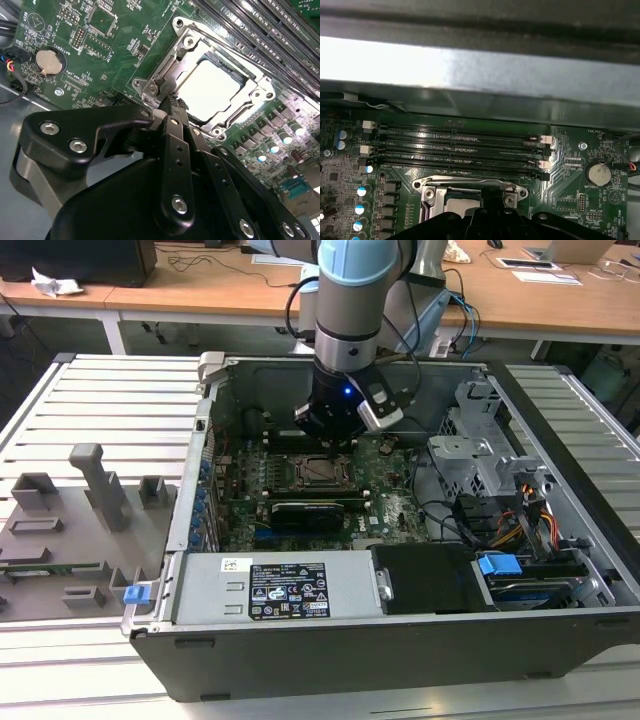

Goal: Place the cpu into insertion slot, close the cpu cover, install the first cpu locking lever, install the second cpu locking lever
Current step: 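Install the second cpu locking lever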

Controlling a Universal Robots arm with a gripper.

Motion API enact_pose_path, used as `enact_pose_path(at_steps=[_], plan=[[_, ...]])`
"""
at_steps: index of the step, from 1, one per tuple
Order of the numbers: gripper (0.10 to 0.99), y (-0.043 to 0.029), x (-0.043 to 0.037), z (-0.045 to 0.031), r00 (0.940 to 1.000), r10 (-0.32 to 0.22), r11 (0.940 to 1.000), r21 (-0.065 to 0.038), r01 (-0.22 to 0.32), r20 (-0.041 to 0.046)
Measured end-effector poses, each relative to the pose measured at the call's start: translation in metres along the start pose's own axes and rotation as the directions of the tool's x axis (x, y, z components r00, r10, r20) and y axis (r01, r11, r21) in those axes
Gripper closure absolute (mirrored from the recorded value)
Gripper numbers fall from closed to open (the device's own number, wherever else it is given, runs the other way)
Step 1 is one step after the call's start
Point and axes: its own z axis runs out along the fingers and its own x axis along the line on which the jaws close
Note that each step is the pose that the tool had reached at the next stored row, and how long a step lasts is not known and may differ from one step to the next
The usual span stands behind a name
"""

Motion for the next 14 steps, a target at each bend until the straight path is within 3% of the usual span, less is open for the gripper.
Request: enact_pose_path(at_steps=[3,11,14], plan=[[0.98,0.0004,-0.0001,-0.005,1.0,0.0,1.0,0.0,0.0,0.0001],[0.98,0.0025,-0.0008,-0.0341,1.0,0.0,1.0,0.0,0.0,0.0],[0.98,0.002,-0.0008,-0.0364,1.0,0.0,1.0,0.0,0.0,0.0001]])
